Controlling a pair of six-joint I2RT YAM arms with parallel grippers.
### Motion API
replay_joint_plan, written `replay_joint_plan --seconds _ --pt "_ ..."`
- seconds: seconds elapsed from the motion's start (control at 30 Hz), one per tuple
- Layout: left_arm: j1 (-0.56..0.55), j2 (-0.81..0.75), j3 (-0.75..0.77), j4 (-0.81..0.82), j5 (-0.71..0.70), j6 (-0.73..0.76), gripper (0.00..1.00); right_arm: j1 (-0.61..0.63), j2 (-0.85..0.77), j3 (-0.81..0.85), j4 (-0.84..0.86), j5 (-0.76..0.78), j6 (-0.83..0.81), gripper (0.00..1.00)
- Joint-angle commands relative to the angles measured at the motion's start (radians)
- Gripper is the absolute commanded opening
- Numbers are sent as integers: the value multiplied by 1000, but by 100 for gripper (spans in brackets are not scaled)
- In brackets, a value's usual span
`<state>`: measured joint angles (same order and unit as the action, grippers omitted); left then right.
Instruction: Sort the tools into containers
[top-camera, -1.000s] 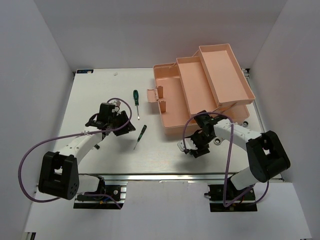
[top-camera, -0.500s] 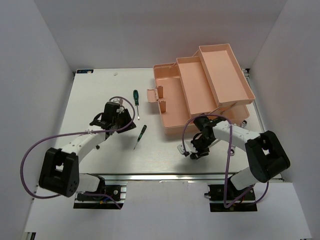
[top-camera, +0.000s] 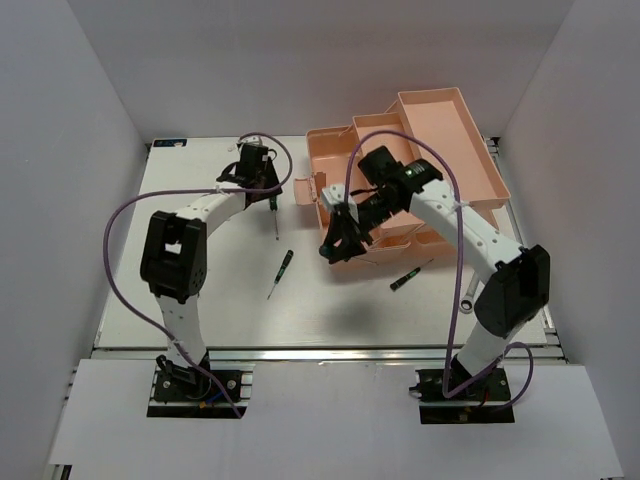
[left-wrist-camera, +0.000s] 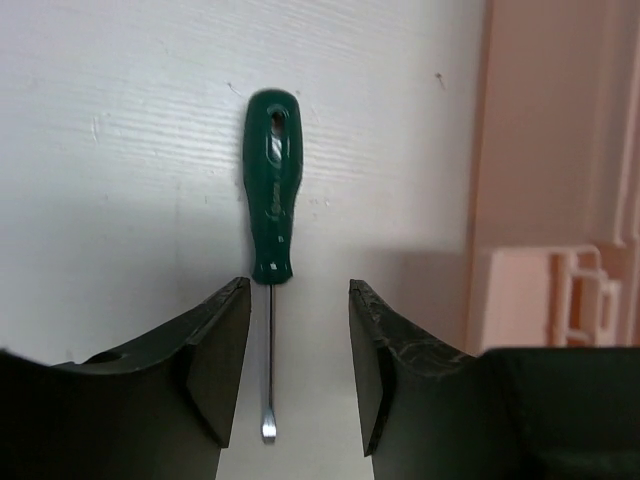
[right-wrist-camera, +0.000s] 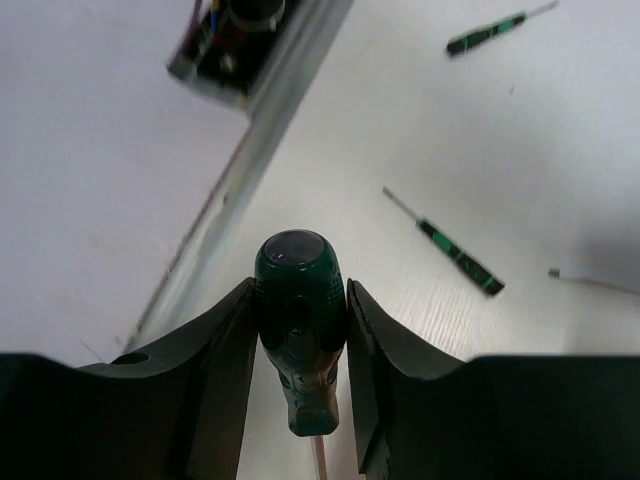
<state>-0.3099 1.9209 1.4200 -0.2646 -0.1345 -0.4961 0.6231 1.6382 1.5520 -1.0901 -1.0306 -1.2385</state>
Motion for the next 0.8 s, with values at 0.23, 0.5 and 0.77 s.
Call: replay_joint_plan --seconds 0.23,0.5,0.77 --pt "0 203 210 -16 -174 83 54 -97 -7 50 1141 -53 1434 0" --pt "0 288 289 -1 -185 136 54 -269 147 137 1079 259 1594 0" --pt "0 332 318 -10 -198 154 51 -281 199 57 1133 469 1553 0"
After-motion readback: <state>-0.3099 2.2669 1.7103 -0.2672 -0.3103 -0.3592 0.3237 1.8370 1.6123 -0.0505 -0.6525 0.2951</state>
